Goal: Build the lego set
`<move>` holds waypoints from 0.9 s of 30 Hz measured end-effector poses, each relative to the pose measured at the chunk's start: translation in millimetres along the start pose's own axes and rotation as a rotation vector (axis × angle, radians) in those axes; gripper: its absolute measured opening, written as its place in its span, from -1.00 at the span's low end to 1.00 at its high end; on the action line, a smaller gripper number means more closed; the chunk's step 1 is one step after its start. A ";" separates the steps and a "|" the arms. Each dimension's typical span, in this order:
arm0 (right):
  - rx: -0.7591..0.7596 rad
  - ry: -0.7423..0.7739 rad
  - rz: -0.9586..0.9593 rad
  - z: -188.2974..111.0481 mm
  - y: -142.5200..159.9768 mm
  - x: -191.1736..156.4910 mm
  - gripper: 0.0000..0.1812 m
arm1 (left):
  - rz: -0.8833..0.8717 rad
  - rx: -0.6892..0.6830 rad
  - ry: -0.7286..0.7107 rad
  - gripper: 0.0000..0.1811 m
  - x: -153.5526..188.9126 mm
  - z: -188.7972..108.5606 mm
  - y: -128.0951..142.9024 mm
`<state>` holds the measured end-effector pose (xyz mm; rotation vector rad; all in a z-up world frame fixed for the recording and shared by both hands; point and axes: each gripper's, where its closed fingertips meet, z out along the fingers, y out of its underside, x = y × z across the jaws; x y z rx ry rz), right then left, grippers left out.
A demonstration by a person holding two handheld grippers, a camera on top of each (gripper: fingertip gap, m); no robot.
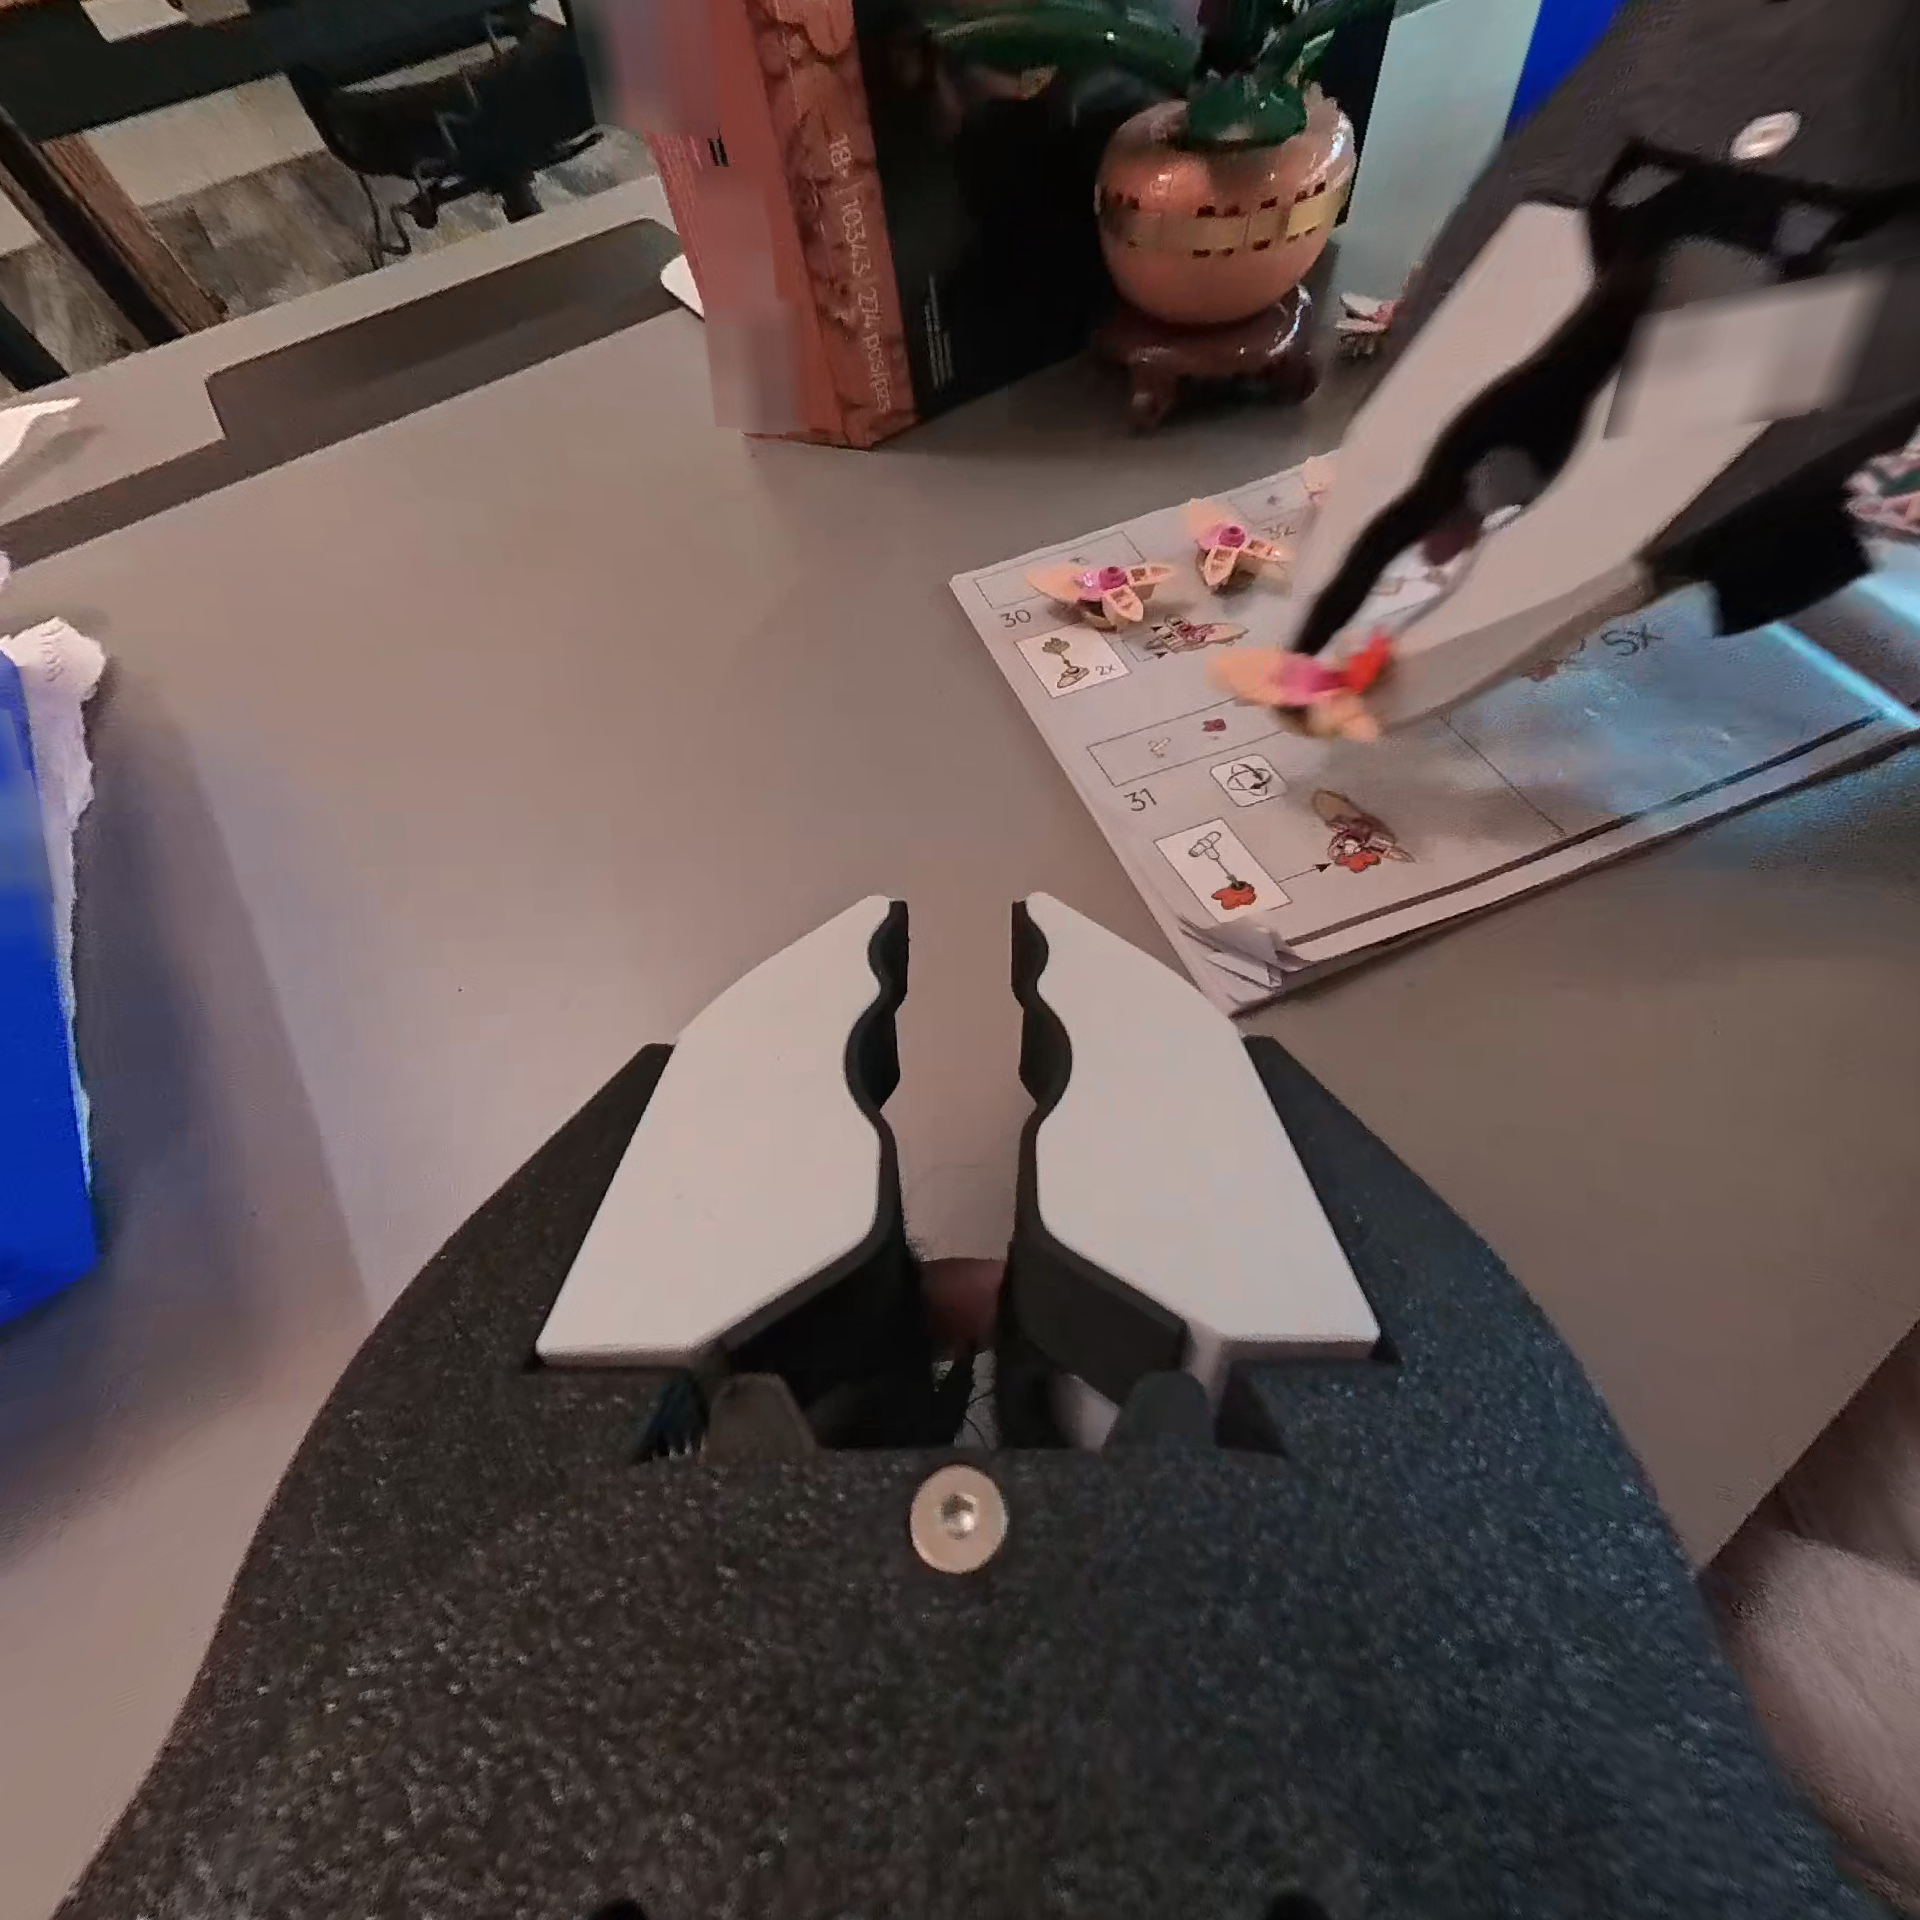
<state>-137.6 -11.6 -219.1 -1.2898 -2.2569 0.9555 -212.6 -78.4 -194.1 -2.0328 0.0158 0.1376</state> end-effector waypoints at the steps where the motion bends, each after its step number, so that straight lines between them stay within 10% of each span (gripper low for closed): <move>1: 0.004 0.004 0.004 8.9 -8.5 4.7 -0.81 | 0.009 0.000 -0.001 -0.80 0.5 0.9 1.0; 16: -0.100 -0.010 0.053 63.0 -34.2 14.5 -0.60 | 0.033 -0.008 0.024 -0.81 3.9 2.7 9.8; 22: 0.108 -0.028 0.095 4.9 -44.3 11.6 -0.47 | 0.055 -0.019 0.011 -0.81 7.2 5.8 8.7; 27: 0.596 0.190 -0.047 -112.2 -67.2 34.4 -0.12 | 0.017 0.183 0.190 -0.74 44.0 1.2 -36.8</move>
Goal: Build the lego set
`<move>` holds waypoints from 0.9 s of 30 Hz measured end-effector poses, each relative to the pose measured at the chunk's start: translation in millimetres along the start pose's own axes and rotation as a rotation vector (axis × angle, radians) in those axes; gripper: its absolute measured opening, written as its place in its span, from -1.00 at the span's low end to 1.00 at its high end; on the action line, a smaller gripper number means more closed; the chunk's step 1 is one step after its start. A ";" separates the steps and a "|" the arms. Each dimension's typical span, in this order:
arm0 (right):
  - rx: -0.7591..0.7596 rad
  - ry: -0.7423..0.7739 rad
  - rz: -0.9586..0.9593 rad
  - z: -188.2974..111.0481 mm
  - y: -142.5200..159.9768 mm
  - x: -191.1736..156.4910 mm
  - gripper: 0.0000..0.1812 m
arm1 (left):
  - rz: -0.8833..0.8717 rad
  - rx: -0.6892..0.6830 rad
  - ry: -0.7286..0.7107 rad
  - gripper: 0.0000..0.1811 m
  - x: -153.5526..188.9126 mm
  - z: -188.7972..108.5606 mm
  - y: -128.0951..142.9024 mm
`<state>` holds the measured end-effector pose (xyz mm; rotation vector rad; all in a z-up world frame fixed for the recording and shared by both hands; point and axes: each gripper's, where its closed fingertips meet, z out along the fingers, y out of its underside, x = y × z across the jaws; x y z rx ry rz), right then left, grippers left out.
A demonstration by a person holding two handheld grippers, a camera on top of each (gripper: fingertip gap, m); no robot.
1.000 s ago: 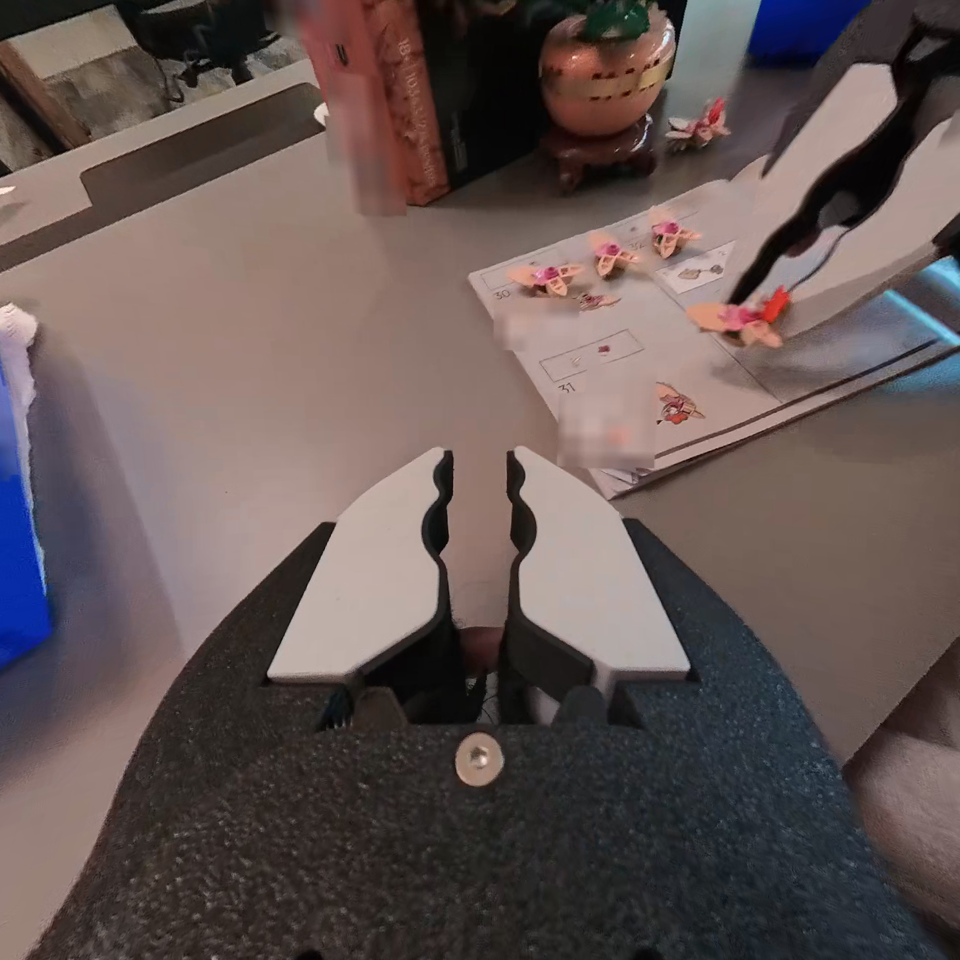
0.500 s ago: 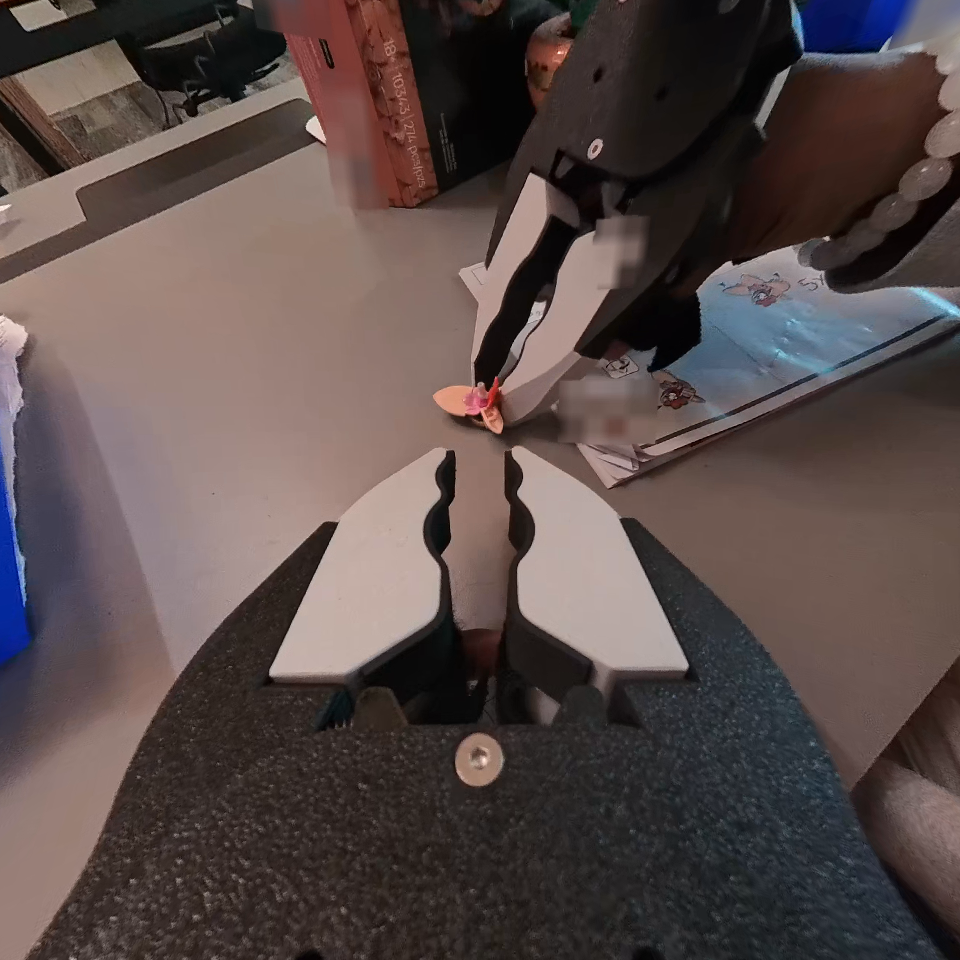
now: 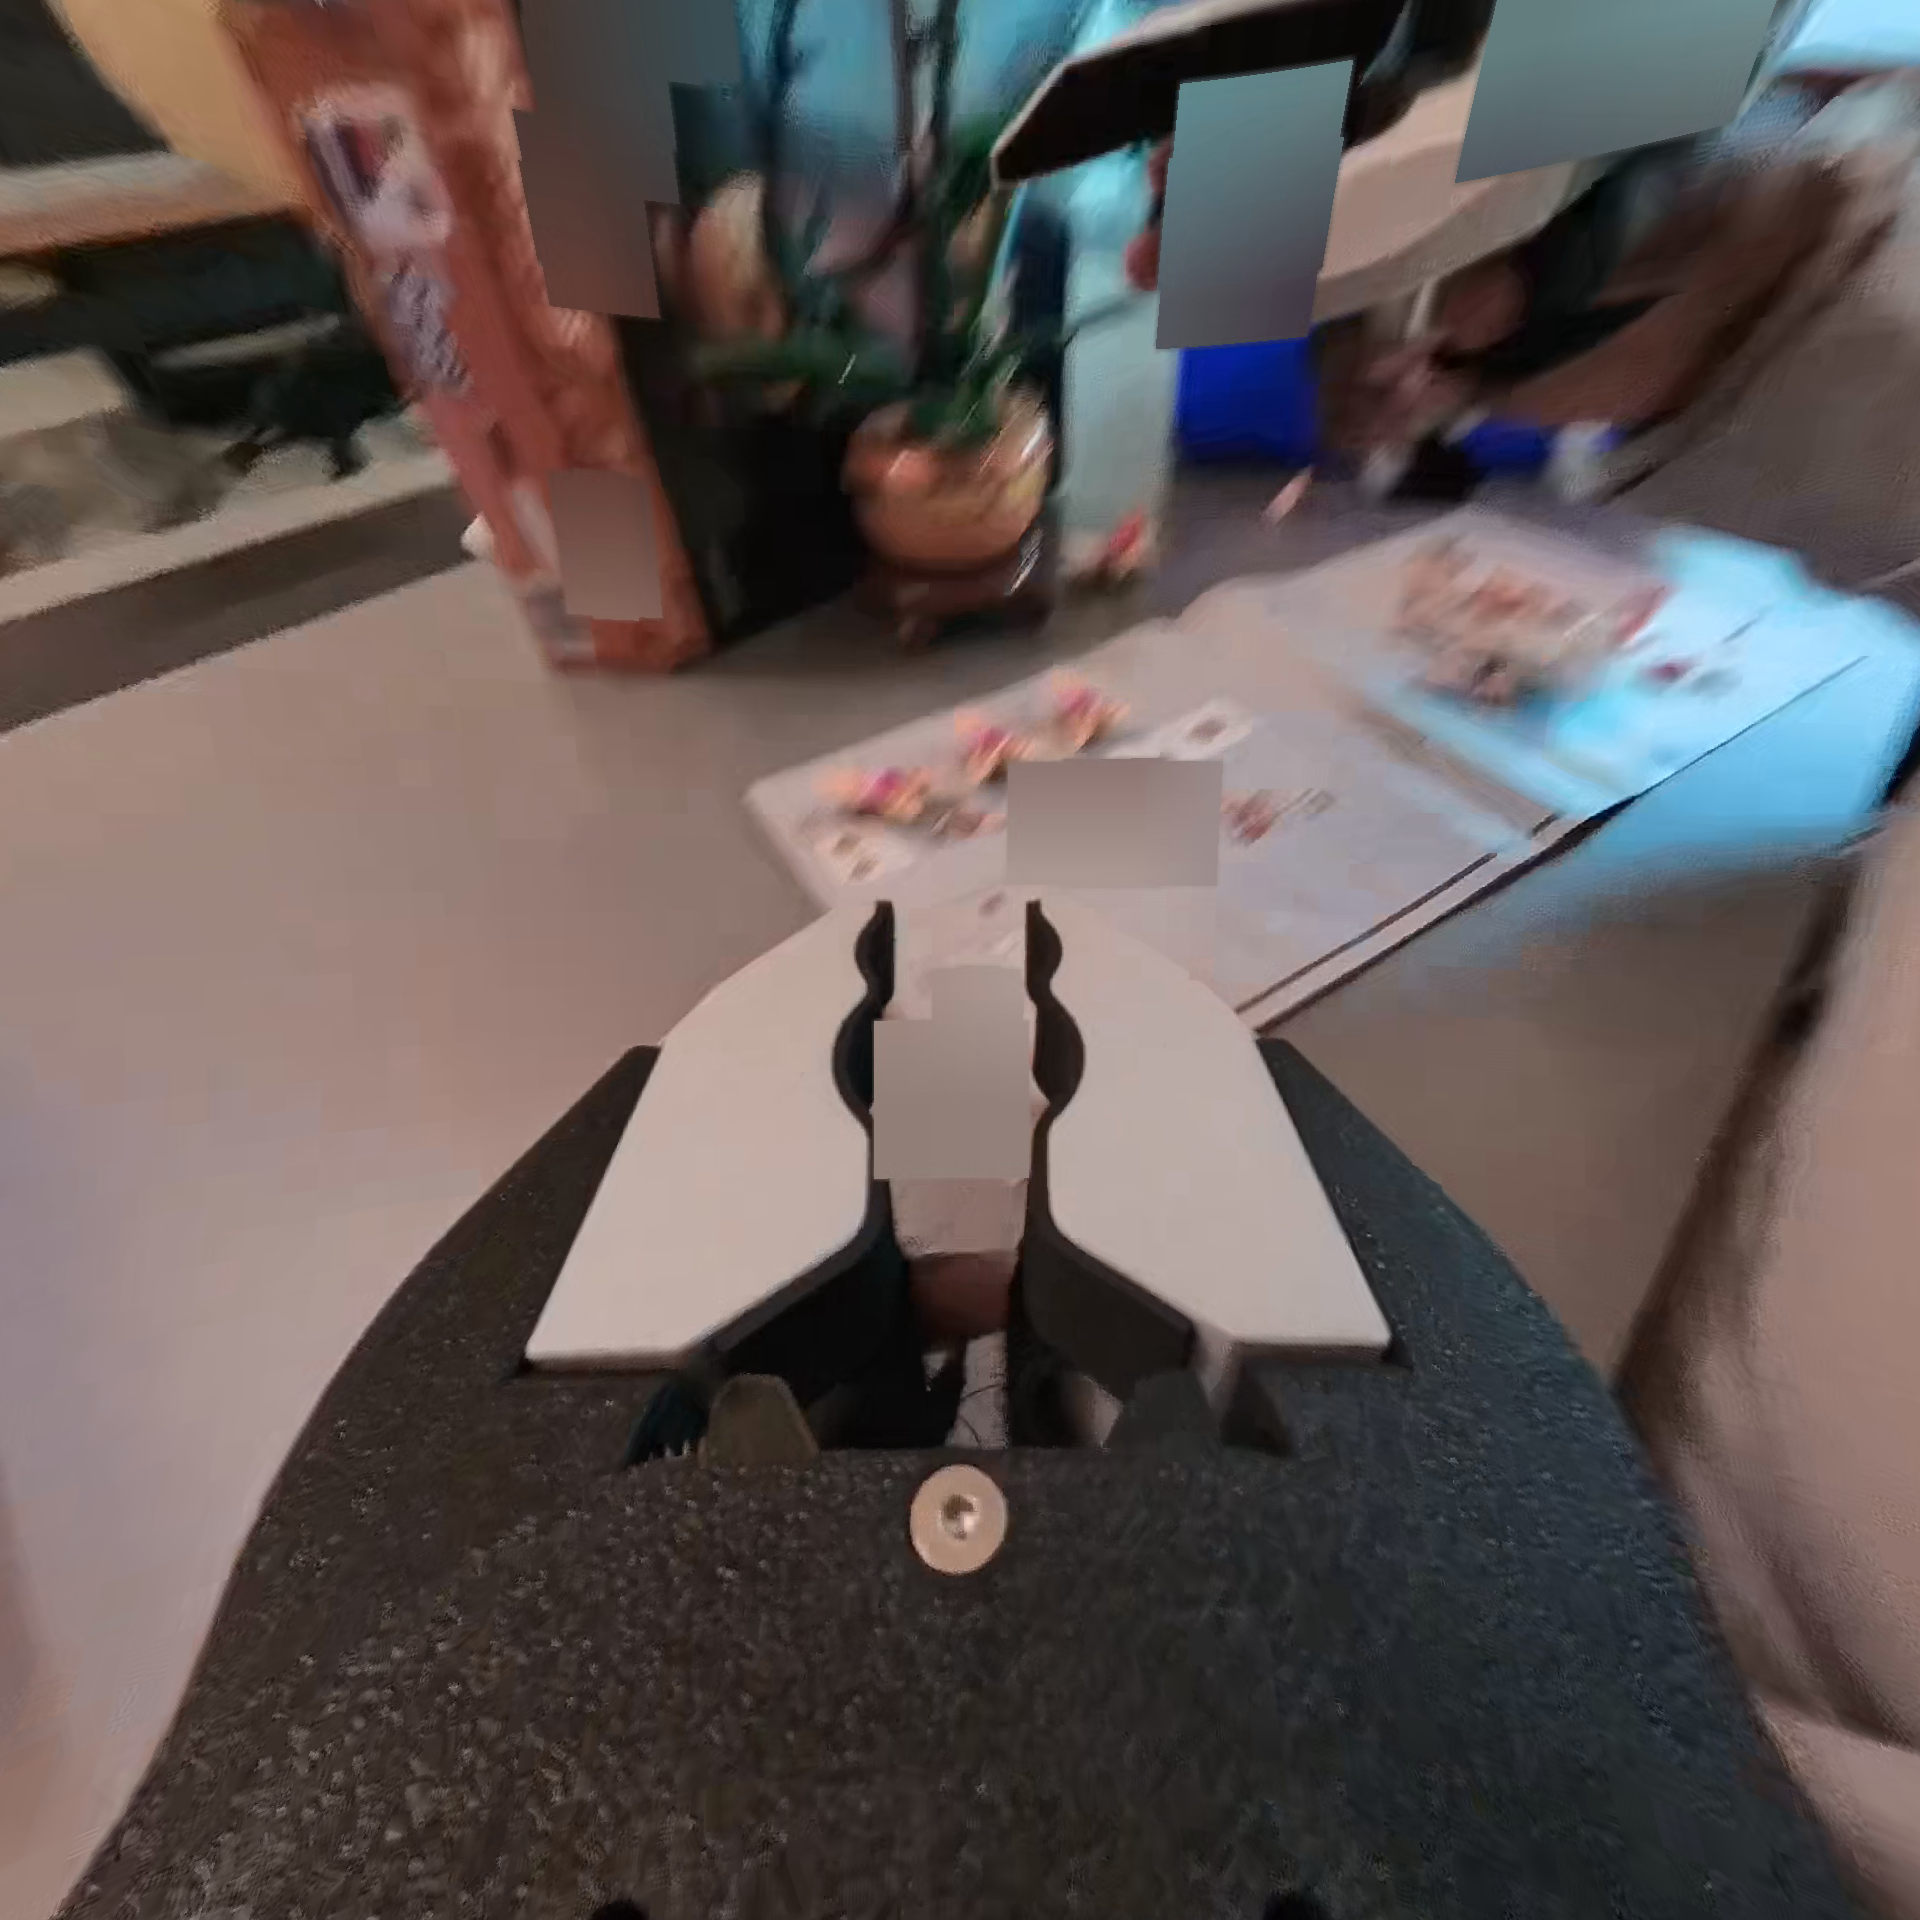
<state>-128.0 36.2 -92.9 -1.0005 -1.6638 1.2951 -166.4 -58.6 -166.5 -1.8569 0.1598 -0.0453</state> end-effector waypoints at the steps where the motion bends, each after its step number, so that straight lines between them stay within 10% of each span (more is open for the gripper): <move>1: 0.067 0.025 -0.021 -16.8 -9.7 7.4 0.02 | -0.035 0.070 0.057 -0.70 9.0 1.7 -13.5; 6: -0.120 -0.017 -0.041 -44.2 27.5 22.5 0.61 | -0.070 0.244 0.221 -0.37 34.9 19.2 -44.4; 11: -0.440 -0.051 0.030 -33.4 98.0 21.1 -0.09 | 0.017 0.127 0.215 -0.17 51.8 46.2 -33.2; 21: -0.702 -0.101 0.116 -13.1 160.4 29.4 -0.38 | 0.125 0.039 0.145 -0.38 51.6 67.8 -23.6; 27: -0.678 -0.476 -0.084 -22.0 157.8 -5.8 -0.47 | 0.111 -0.012 0.187 -0.45 56.1 67.1 -15.5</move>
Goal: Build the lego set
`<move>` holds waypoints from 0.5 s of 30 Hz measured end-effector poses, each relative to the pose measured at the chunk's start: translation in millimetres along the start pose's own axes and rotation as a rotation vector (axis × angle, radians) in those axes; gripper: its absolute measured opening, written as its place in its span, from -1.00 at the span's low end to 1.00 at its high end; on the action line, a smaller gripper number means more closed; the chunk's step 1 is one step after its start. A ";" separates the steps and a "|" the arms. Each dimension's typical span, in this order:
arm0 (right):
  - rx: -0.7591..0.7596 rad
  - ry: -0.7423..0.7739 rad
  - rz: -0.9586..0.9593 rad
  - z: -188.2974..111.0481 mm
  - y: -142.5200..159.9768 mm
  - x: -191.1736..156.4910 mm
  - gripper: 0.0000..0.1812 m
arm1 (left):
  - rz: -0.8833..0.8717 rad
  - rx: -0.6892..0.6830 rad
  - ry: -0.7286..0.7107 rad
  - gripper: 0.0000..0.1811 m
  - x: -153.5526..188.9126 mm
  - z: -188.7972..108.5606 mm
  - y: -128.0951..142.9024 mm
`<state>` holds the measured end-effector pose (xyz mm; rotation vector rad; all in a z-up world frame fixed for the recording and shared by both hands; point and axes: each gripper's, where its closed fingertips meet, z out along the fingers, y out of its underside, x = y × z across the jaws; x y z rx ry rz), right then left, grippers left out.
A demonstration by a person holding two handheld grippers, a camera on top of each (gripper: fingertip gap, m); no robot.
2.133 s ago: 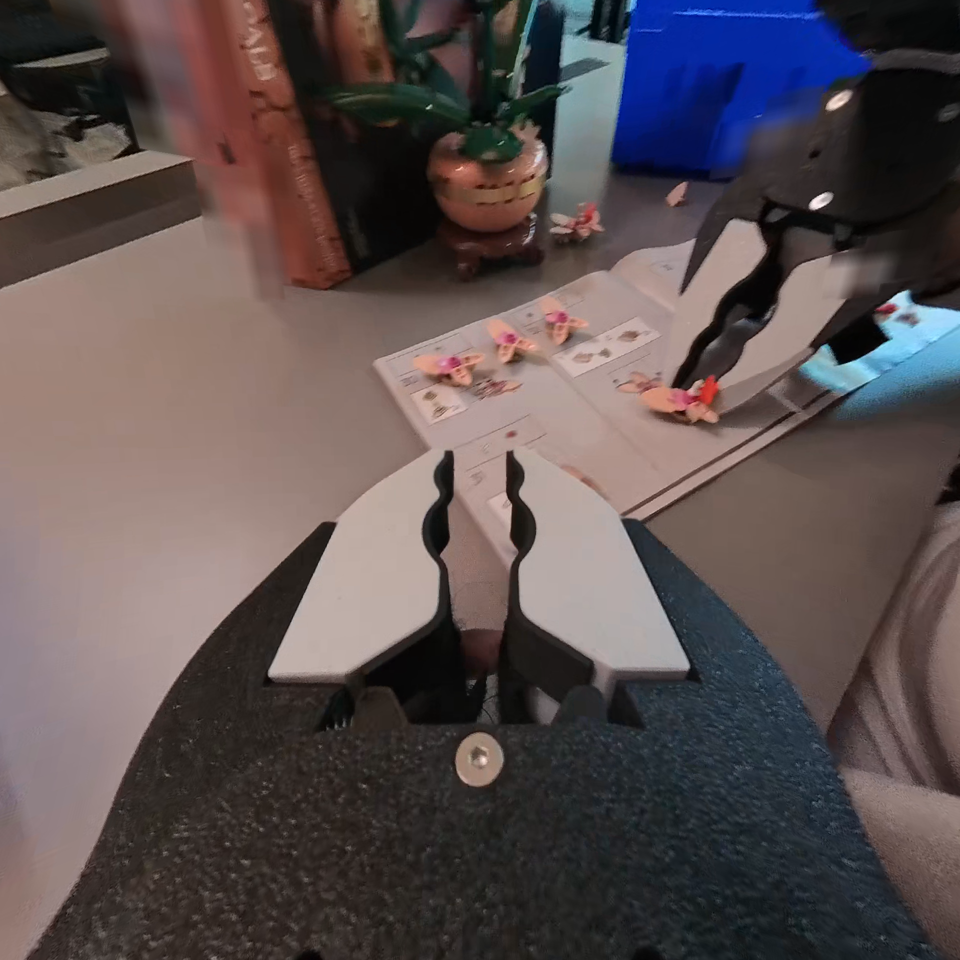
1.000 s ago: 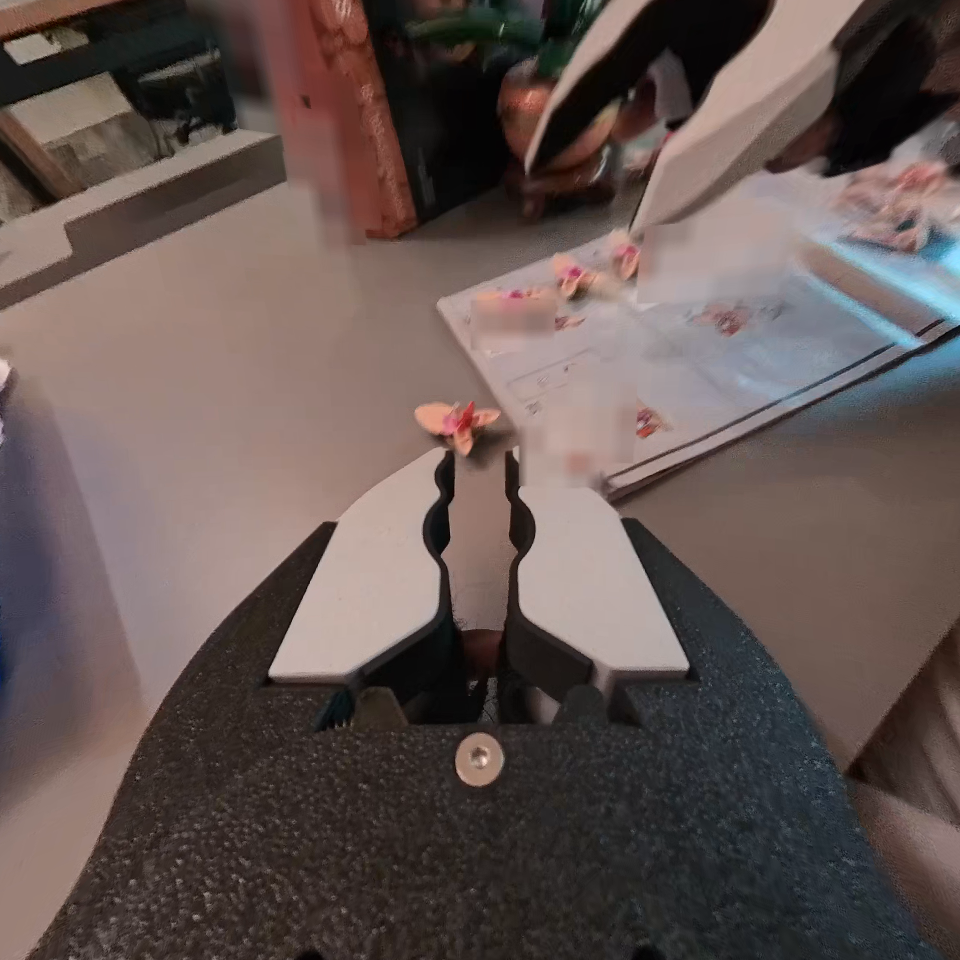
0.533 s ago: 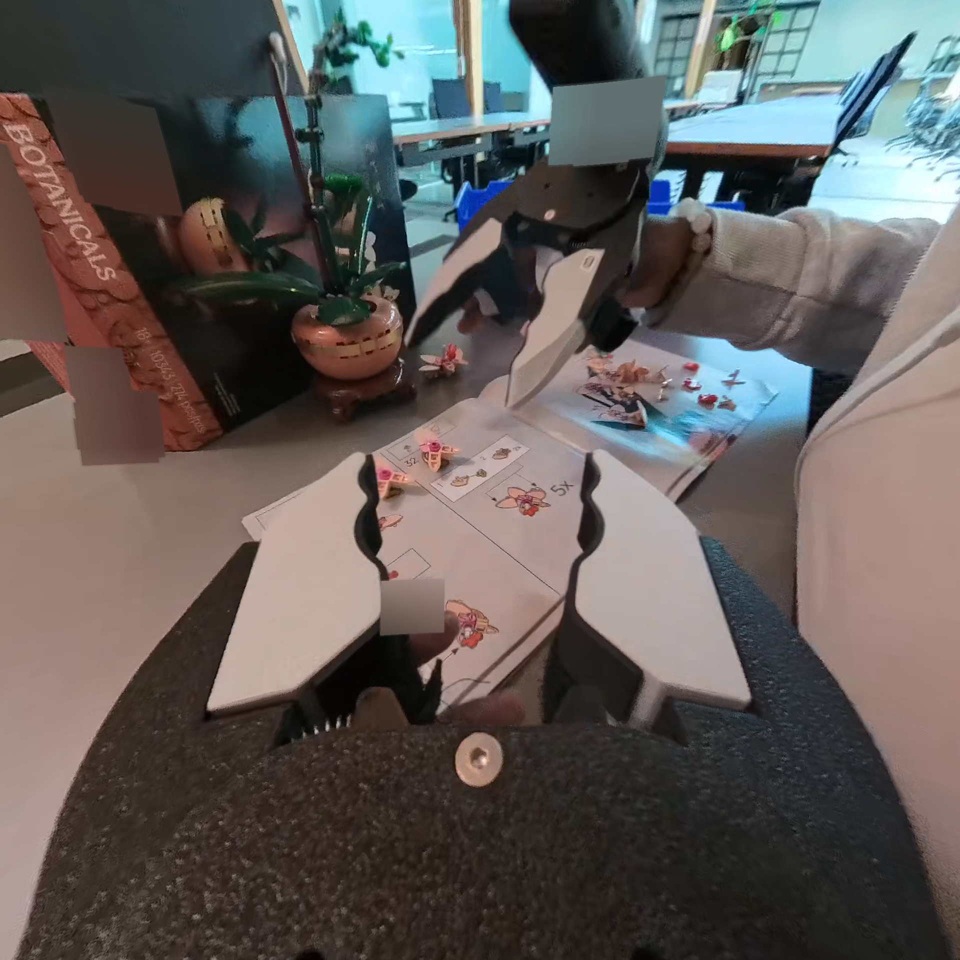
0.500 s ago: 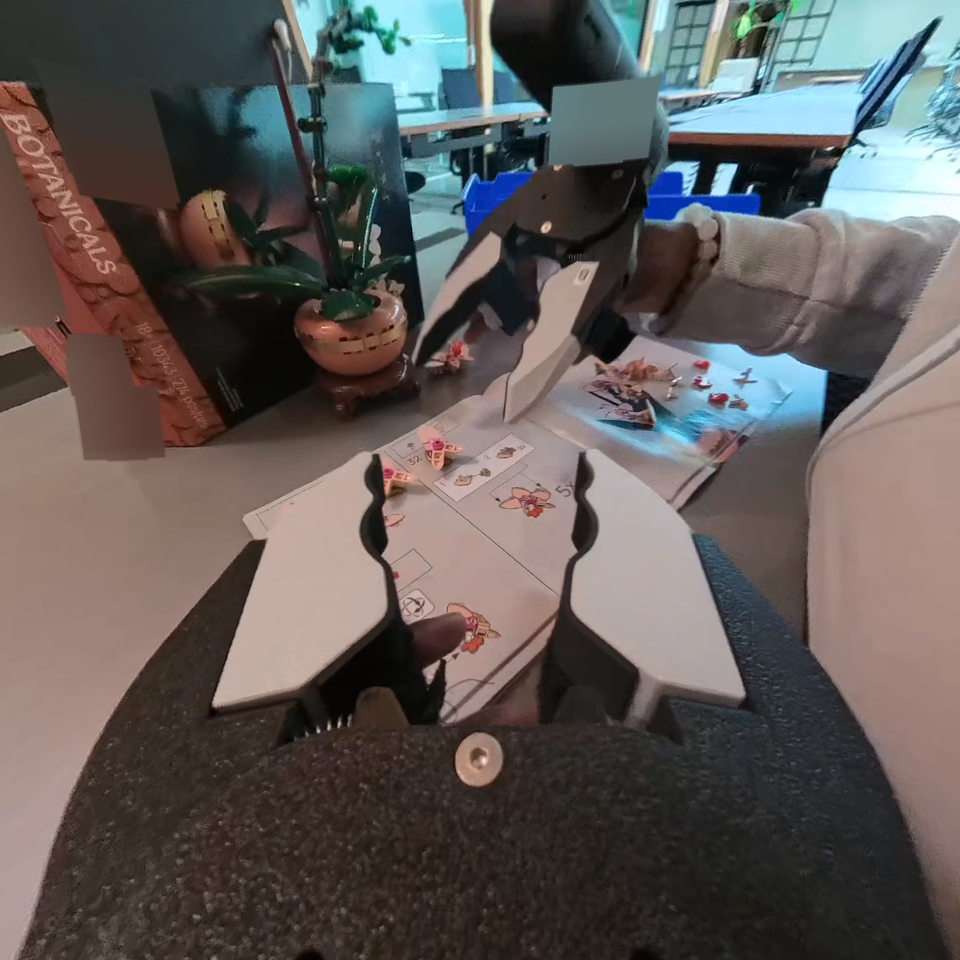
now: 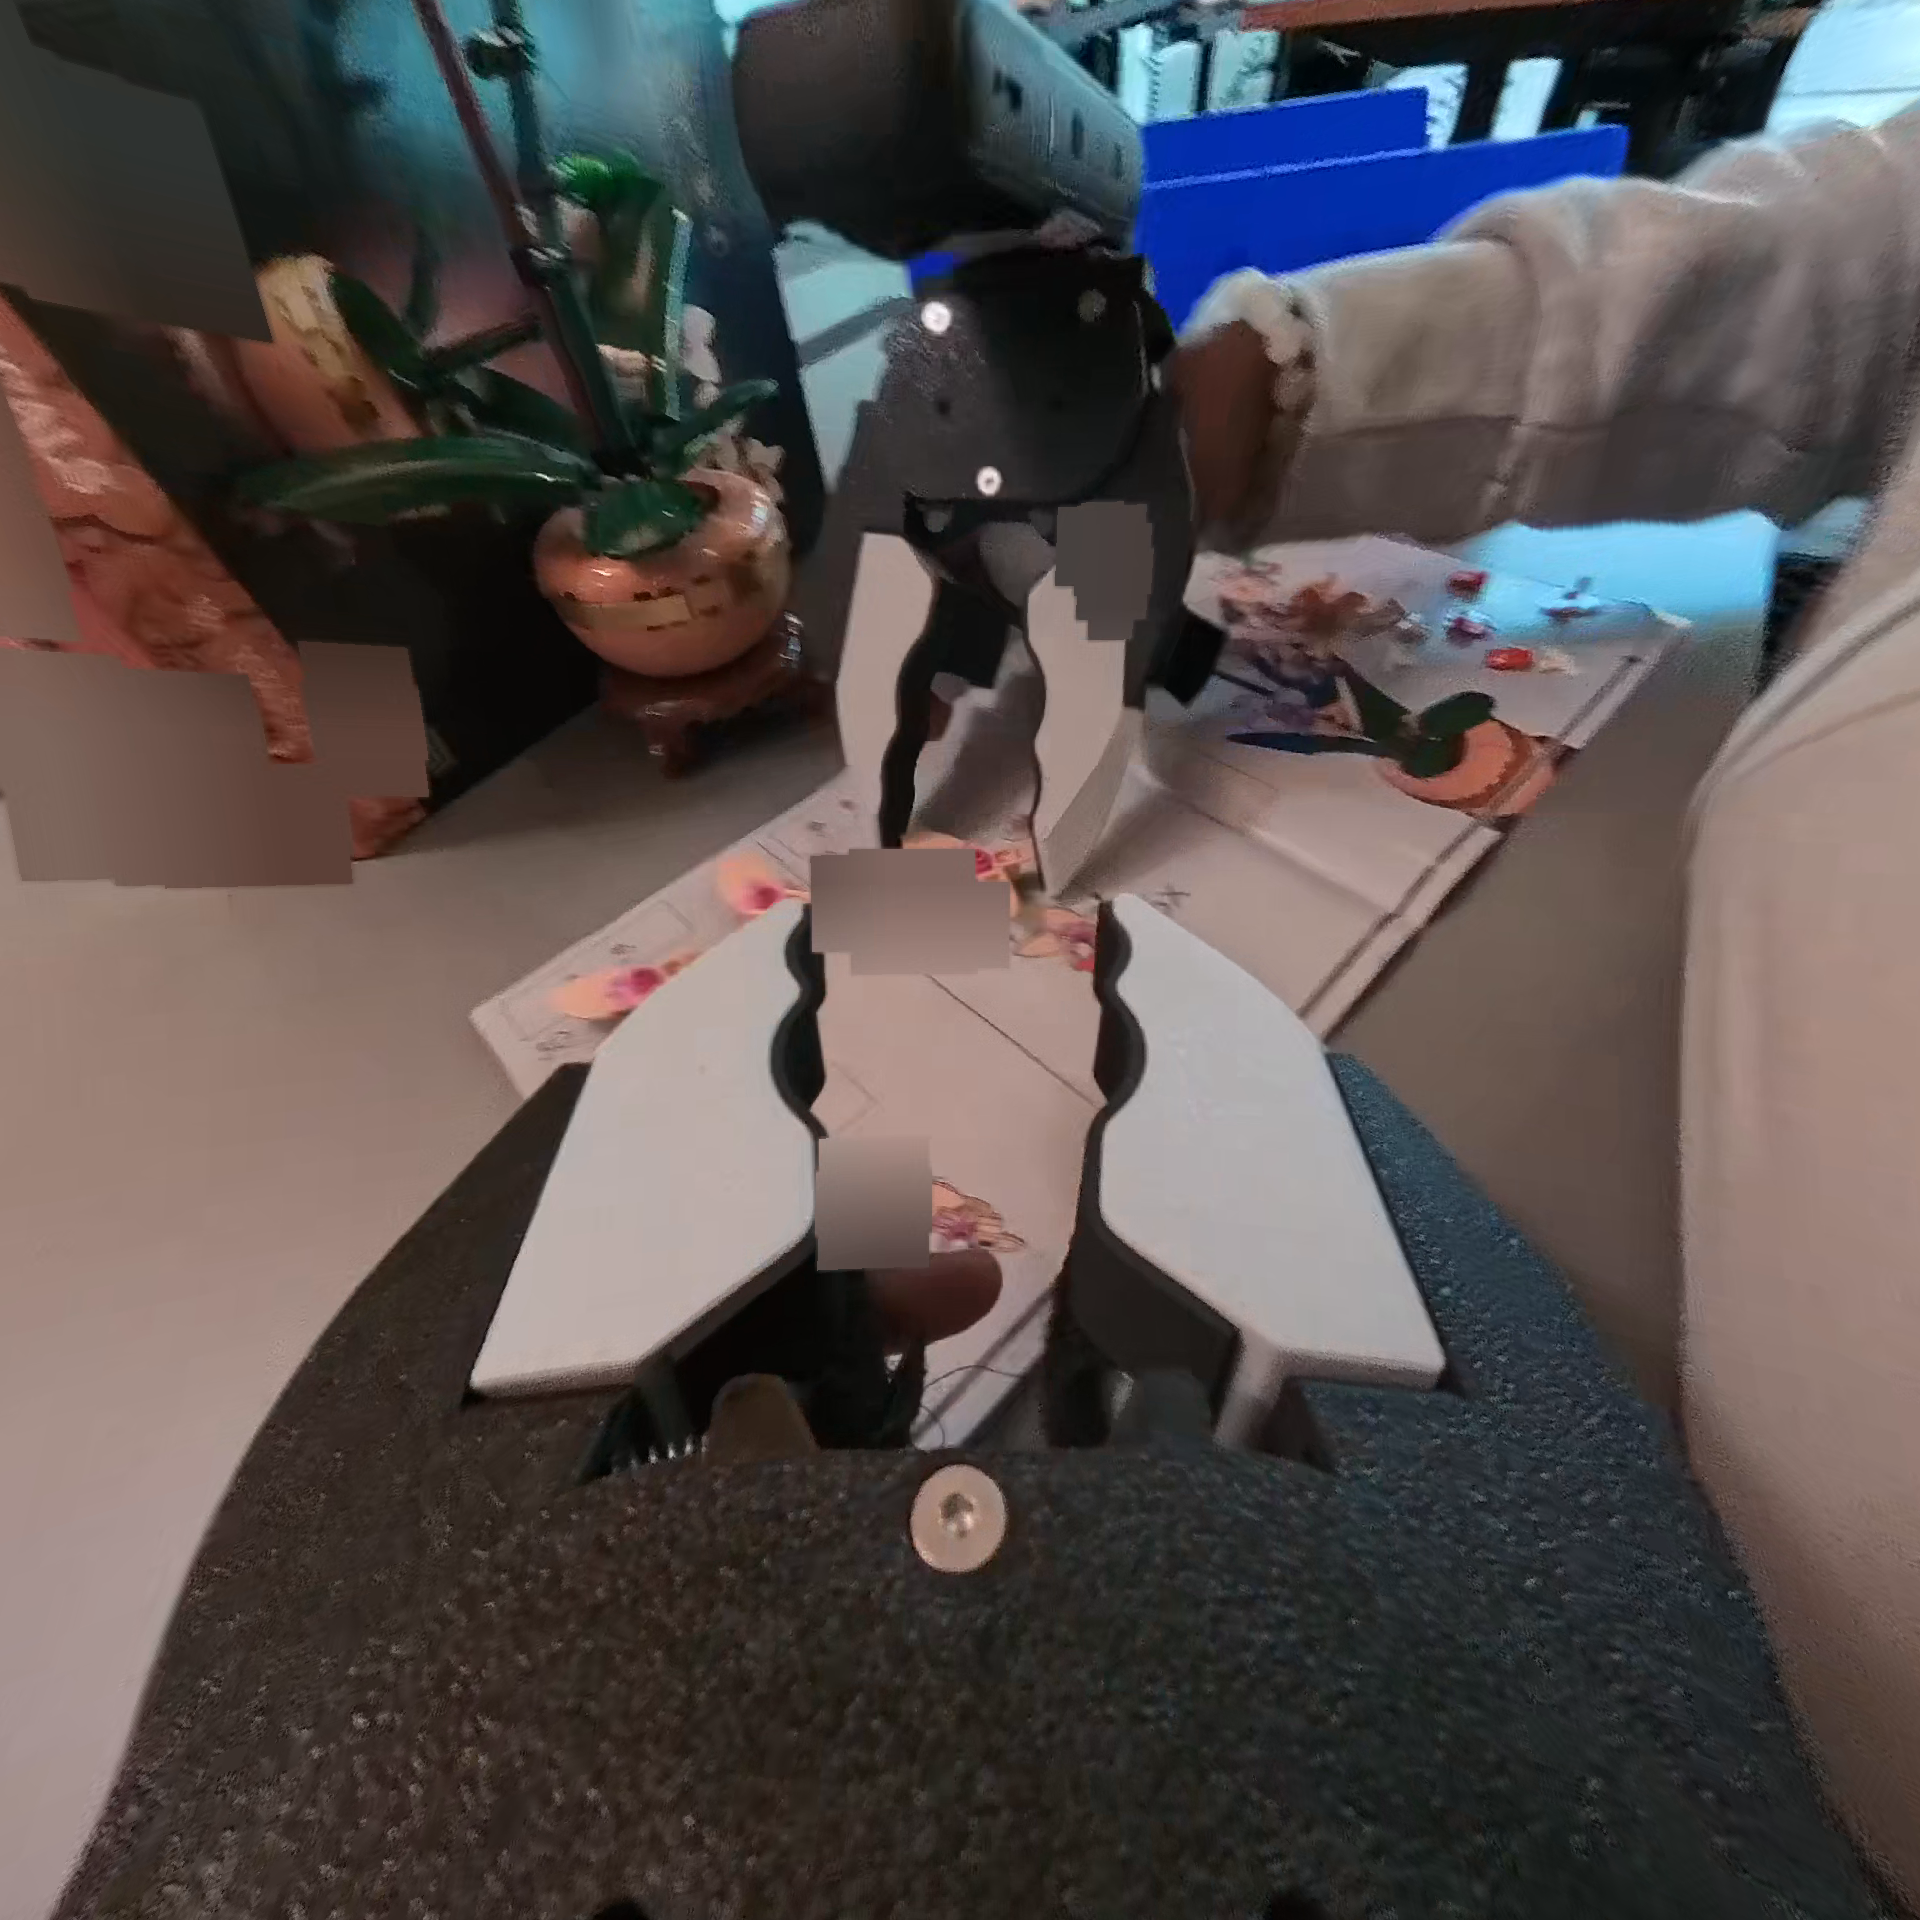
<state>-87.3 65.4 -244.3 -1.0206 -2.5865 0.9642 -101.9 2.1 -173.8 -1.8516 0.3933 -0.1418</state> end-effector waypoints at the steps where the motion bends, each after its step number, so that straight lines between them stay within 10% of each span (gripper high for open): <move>1: -0.009 -0.079 -0.080 -0.5 1.0 -12.3 -0.47 | -0.012 -0.018 0.040 -0.47 6.2 1.1 1.9; 5: -0.045 -0.214 -0.239 0.5 1.5 -34.0 -0.47 | -0.060 -0.099 0.169 -0.96 33.5 12.8 8.5; 11: 0.021 -0.220 -0.120 -11.8 -4.8 -37.4 -0.31 | -0.244 -0.207 0.202 -1.00 52.4 38.1 18.9; 15: 0.114 -0.184 0.038 -20.1 -5.5 -31.1 -0.64 | -0.376 -0.300 0.159 -1.00 47.1 52.7 31.2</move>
